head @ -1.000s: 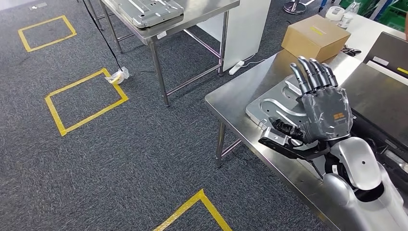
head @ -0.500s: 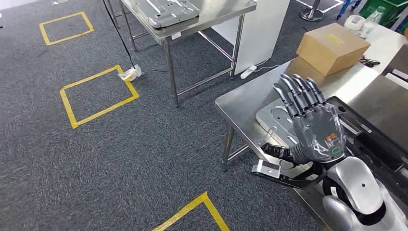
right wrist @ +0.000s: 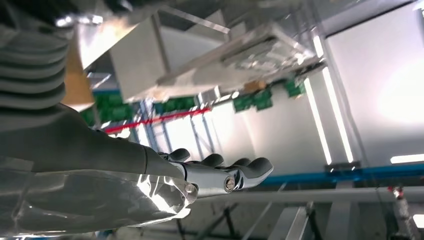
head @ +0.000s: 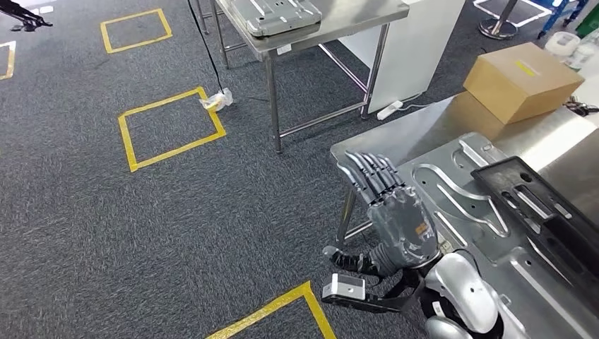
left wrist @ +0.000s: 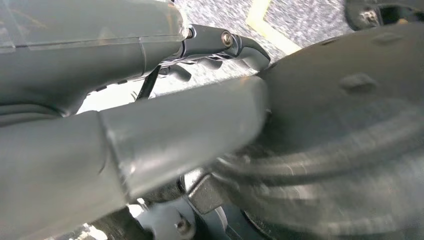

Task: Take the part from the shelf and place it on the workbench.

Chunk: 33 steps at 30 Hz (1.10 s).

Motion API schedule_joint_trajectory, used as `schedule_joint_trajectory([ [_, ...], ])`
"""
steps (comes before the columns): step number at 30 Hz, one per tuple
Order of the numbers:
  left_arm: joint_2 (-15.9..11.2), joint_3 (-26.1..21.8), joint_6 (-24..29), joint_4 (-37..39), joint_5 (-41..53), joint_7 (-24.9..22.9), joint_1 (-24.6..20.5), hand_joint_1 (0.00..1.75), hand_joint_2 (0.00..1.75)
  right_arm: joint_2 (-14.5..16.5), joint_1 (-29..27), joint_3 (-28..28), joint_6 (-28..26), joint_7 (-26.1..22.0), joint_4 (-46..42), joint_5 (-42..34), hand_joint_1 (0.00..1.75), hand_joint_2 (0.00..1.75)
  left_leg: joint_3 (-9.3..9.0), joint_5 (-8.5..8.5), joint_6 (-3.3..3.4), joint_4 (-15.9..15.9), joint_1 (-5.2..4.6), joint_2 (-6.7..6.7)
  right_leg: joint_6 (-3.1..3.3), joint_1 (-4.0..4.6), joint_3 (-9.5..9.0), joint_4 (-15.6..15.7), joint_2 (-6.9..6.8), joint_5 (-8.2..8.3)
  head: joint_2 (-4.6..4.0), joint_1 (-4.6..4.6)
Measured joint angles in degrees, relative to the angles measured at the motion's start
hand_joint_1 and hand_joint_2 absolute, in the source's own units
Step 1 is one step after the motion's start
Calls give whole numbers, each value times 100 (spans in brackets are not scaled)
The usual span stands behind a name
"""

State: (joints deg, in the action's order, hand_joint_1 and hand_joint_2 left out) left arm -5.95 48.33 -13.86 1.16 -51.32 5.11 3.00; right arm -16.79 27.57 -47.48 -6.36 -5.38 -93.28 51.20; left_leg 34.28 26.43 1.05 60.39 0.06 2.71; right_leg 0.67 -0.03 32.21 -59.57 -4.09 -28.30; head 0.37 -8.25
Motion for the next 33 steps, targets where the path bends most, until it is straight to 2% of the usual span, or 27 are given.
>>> schedule_joint_trajectory([
  [1,-1,-1,-1,0,3,-5,0,0,0,100,-54,-38,43,5,48,-112,0,0,-29,0,14,-86,-26,32,-20,13,-6,4,-48,-9,0,1],
  [3,4,-2,-3,0,4,-9,2,0,0,320,-178,-130,114,16,164,-331,0,0,-25,-28,42,-128,-19,-79,-65,26,-24,20,-148,-28,1,1],
  [4,13,-2,-3,0,4,-10,3,0,0,423,-230,-182,140,21,231,-428,0,0,-34,-46,66,-158,-4,-133,-90,18,-26,-7,-124,-66,1,2],
  [5,21,-3,-3,0,4,-13,0,0,0,510,-274,-236,167,24,303,-523,0,44,-45,-66,92,-188,13,-182,-113,7,15,-117,-36,-155,1,3],
  [6,31,-3,-2,0,4,-17,-7,0,0,582,-318,-290,206,25,385,-620,0,87,-55,-83,114,-213,30,-229,-134,-8,120,-353,95,-303,2,4],
  [8,48,-4,-2,0,4,-35,-23,0,0,700,-428,-400,309,33,567,-801,0,175,-50,-90,128,-218,32,-336,-157,-31,476,-1087,325,-651,1,7],
  [9,54,-5,-2,0,4,-48,-29,0,0,750,-488,-447,370,45,671,-882,0,175,-49,-90,128,-216,31,-405,-162,-33,644,-1409,365,-746,1,7],
  [10,57,-7,-4,0,5,-63,-31,0,0,801,-538,-489,430,62,780,-956,0,175,-51,-90,127,-212,31,-473,-161,-32,733,-1552,381,-731,0,7],
  [11,58,-8,-8,0,7,-78,-31,0,0,862,-572,-529,487,82,905,-1031,0,175,-57,-88,124,-208,30,-546,-153,-32,716,-1465,397,-595,0,7],
  [12,59,-8,-13,0,10,-92,-33,0,0,921,-592,-560,542,105,1036,-1107,0,175,-65,-85,119,-201,30,-617,-138,-33,590,-1155,437,-368,0,7],
  [14,63,-9,-26,0,24,-113,-45,0,0,1050,-610,-609,633,155,1313,-1256,0,175,-61,-77,90,-184,33,-746,-100,-47,255,-365,686,6,0,7],
  [15,66,-10,-30,0,32,-117,-56,0,0,1108,-620,-624,670,180,1451,-1316,0,175,-43,-81,63,-178,37,-808,-91,-54,150,-110,805,89,1,7],
  [16,68,-10,-32,0,42,-120,-64,0,0,1155,-634,-634,698,201,1583,-1361,0,175,-19,-90,32,-175,50,-866,-85,-51,107,5,884,97,1,5],
  [17,69,-11,-32,0,52,-122,-67,0,0,1199,-649,-643,717,215,1703,-1388,0,175,3,-103,-9,-181,61,-929,-78,-40,99,29,886,93,1,5],
  [18,68,-13,-32,0,62,-125,-63,0,0,1245,-659,-651,732,231,1798,-1402,0,175,17,-114,-49,-195,75,-988,-56,-38,86,48,820,102,2,6],
  [19,67,-14,-34,0,74,-127,-57,0,0,1289,-661,-657,756,257,1890,-1409,0,175,25,-104,-81,-179,81,-953,-23,-39,55,83,752,114,1,5],
  [20,66,-15,-39,0,85,-130,-53,0,0,1347,-657,-663,795,299,1991,-1416,0,175,61,-49,-111,-97,75,-847,18,-49,21,123,680,127,1,1],
  [22,58,-17,-61,0,117,-132,-71,0,0,1448,-651,-673,906,385,2278,-1449,0,175,274,209,-151,367,62,-524,76,-58,-33,182,522,141,0,-10],
  [23,51,-17,-81,0,145,-128,-84,0,0,1494,-653,-679,955,399,2517,-1483,0,175,457,381,-172,726,62,-423,94,-49,-40,188,435,135,0,-15],
  [24,40,-17,-108,0,184,-122,-98,0,0,1548,-660,-686,1005,382,2906,-1538,0,175,625,508,-190,1050,65,-377,100,-39,-42,187,344,128,0,-15],
  [25,27,-17,-138,0,226,-115,-108,0,0,1611,-682,-691,1050,348,3364,-1604,0,175,722,545,-201,1232,68,-356,102,-32,-44,186,253,117,0,-15],
  [26,14,-17,-166,0,266,-108,-113,0,0,1670,-722,-695,1089,301,3880,-1683,0,175,723,491,-208,1235,70,-335,96,-26,-49,184,157,105,0,-14],
  [27,1,-17,-189,0,295,-105,-114,0,0,1724,-778,-696,1121,261,4375,-1763,0,175,589,337,-207,991,70,-300,85,-24,-58,179,75,88,0,-14],
  [28,-12,-17,-202,0,315,-105,-110,0,0,1753,-845,-692,1136,232,4767,-1840,0,175,374,156,-200,598,70,-217,67,-23,-69,167,-1,67,0,-14],
  [30,-31,-16,-216,0,346,-109,-102,0,0,1776,-980,-644,1137,211,5427,-2021,0,175,12,-42,-140,-32,38,-57,13,2,-89,143,-120,16,0,-13],
  [31,-38,-16,-221,0,363,-113,-96,0,0,1778,-1065,-584,1134,238,5730,-2159,0,175,-65,-54,-100,-169,23,-25,-18,14,-106,138,-166,-6,0,-12],
  [33,-43,-17,-231,0,386,-131,-73,0,0,1772,-1316,-382,1124,373,6277,-2529,0,175,-83,-34,-15,-204,7,-126,-85,22,-160,149,-263,-40,1,-10],
])
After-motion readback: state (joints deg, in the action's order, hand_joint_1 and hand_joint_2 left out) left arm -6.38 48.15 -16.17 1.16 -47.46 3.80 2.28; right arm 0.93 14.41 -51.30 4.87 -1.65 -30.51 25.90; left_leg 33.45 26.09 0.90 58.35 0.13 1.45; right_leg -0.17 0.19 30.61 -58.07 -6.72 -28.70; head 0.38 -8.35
